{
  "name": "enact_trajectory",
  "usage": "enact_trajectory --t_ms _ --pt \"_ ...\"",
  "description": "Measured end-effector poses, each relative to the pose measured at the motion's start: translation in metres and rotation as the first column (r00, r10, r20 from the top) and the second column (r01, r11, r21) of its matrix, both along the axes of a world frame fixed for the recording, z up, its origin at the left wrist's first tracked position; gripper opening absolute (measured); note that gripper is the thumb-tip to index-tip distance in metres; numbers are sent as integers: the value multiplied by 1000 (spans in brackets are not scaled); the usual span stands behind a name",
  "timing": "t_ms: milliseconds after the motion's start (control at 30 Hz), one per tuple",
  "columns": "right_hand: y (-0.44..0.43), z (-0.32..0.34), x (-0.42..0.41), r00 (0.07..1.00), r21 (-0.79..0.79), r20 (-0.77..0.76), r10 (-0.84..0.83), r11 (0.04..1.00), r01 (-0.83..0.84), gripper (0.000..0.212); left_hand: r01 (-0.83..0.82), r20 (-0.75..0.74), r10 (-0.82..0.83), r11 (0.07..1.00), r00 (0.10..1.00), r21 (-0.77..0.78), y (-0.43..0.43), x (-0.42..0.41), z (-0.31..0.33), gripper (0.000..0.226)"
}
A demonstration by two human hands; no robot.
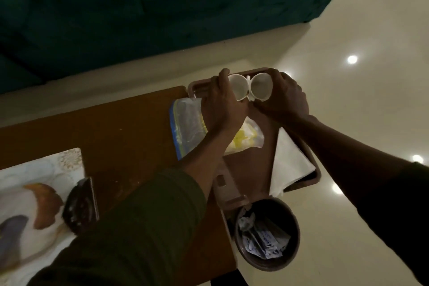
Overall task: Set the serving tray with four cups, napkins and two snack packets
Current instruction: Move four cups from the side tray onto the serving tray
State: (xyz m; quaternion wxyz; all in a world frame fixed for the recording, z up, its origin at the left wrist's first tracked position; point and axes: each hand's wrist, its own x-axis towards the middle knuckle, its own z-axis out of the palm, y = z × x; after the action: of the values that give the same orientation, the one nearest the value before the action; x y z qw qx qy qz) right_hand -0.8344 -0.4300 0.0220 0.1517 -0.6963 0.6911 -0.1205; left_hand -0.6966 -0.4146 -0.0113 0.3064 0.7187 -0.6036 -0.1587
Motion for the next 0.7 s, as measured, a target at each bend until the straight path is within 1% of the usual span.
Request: enact_trajectory --t_ms 67,133,233,300,400,567,700 --pt "0 2 24 999 0 -2 33 999 -33 63 -11 -13 11 1000 1000 10 6 26 5 76" --pt "2 3 79 992 5 1 123 992 -123 63 -66 -27 67 998 997 20 17 79 7 77" --pt "7 6 157 976 16 24 215 976 -215 66 -173 -64 177 983 982 52 37 151 3 78" --pt "16 3 211 956 24 58 287 957 -289 66 -242 -43 245 969 969 54 57 201 2 78" --pt "32 -1 289 925 12 76 372 927 -374 64 -297 18 296 952 955 79 89 275 6 73" --pt "77 -13 415 861 45 65 504 861 -507 70 -407 24 408 899 912 161 154 389 14 60" --pt "122 -29 491 809 99 56 585 803 -588 69 -444 94 434 871 896 213 210 463 -2 54"
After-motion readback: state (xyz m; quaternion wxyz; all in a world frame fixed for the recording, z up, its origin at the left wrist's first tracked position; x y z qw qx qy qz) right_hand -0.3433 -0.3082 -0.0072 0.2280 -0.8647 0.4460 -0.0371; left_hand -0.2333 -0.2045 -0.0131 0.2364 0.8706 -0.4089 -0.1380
